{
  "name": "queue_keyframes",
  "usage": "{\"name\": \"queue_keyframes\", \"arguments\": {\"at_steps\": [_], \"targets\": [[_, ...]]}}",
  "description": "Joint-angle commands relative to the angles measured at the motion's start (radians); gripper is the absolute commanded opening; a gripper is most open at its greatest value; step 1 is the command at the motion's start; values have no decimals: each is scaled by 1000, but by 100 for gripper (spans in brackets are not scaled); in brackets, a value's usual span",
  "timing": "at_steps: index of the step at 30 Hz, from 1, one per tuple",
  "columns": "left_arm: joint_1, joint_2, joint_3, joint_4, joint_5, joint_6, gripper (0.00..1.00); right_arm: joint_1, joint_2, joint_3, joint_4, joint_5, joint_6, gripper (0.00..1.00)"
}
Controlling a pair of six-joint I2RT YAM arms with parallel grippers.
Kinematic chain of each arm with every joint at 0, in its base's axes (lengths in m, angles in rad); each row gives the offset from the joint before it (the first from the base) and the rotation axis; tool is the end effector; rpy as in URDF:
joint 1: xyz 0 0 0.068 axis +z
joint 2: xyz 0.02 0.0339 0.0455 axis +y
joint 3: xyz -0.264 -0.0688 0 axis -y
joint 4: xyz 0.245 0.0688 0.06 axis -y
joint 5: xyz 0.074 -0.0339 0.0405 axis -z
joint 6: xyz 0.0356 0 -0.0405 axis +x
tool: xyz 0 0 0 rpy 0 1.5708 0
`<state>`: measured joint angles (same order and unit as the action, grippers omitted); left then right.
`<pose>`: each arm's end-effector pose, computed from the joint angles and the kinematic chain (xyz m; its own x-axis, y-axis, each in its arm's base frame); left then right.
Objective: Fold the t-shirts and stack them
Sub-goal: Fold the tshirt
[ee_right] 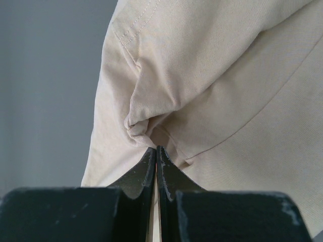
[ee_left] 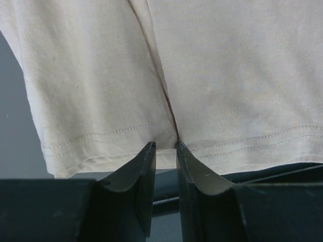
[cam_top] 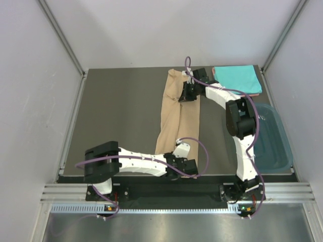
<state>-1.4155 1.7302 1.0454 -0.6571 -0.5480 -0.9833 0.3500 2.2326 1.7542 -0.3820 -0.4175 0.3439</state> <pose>0.0668 -0.3067 0.1640 -0.7702 0.3262 -0.5481 0.3319 0.9388 0.0924 0.4618 0.1839 0.1815 -0.8599 0.0142 -0.5103 -0.2888 0.8107 0.5093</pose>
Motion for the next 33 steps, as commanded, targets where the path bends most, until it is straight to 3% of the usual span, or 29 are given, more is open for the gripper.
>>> {"name": "queue_keyframes", "arguments": {"at_steps": [1, 6, 11, 33], "targets": [[-2, 25, 18, 21, -29, 9, 29, -14, -31, 2, 54, -9, 4, 0], [0, 37, 22, 19, -43, 11, 24, -14, -34, 1, 55, -9, 6, 0], [-2, 34, 31, -15, -47, 2, 0, -14, -33, -1, 54, -6, 4, 0], [-25, -72, 41, -88, 45, -55, 0, -34, -21, -9, 48, -4, 14, 0]]}}
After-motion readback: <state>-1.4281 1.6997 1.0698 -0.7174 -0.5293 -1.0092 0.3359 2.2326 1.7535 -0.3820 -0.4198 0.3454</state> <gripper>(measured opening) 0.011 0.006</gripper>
